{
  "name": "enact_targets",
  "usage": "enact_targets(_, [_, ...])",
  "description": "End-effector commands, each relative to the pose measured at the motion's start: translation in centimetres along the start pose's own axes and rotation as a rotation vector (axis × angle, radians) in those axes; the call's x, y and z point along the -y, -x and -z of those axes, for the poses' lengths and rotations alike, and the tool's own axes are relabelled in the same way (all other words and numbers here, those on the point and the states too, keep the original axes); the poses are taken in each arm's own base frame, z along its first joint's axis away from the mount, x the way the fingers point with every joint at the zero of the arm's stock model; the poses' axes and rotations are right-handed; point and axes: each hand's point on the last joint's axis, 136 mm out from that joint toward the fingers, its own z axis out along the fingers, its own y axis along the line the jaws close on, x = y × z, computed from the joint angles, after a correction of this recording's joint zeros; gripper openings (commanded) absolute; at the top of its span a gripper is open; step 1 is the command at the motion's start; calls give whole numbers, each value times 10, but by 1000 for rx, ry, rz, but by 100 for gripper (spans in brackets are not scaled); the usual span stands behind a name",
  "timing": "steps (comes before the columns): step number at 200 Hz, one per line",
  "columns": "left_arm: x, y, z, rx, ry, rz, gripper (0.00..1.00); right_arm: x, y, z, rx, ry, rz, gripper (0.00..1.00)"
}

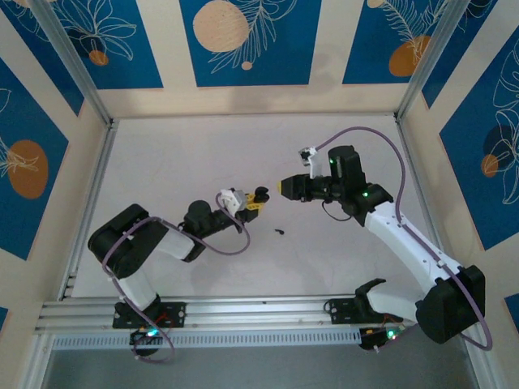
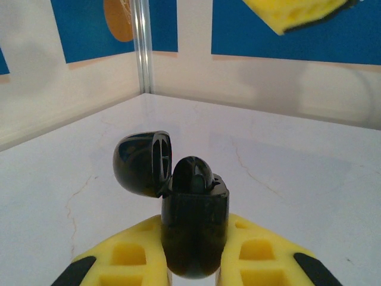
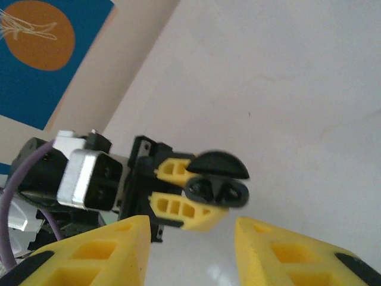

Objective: Insert wireless bluetooth earbuds into charging case

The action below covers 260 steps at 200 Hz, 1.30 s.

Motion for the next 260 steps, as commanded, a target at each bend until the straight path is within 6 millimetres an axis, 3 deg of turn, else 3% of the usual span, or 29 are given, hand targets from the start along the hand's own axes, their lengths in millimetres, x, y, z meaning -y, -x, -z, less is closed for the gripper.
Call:
enact_targets(1, [3, 12, 6, 40, 15, -34, 10, 24, -45, 2, -230, -130, -205, 39])
enact_targets(42, [5, 9, 11, 31, 16, -34, 10, 62, -94, -14, -469, -307, -418, 37])
enact_targets(68, [5, 9, 15, 30, 22, -41, 10, 81, -115, -31, -558, -375, -502, 38])
enact_targets(122, [3, 10, 22, 31, 47, -60, 11, 89, -146, -62, -679, -369, -610, 38])
enact_targets(194, [2, 11, 22, 32, 55, -62, 11, 98, -158, -85, -720, -330, -650, 39])
enact_targets(260, [1, 11, 25, 31, 68, -69, 11, 117, -143, -104, -692, -346, -602, 38])
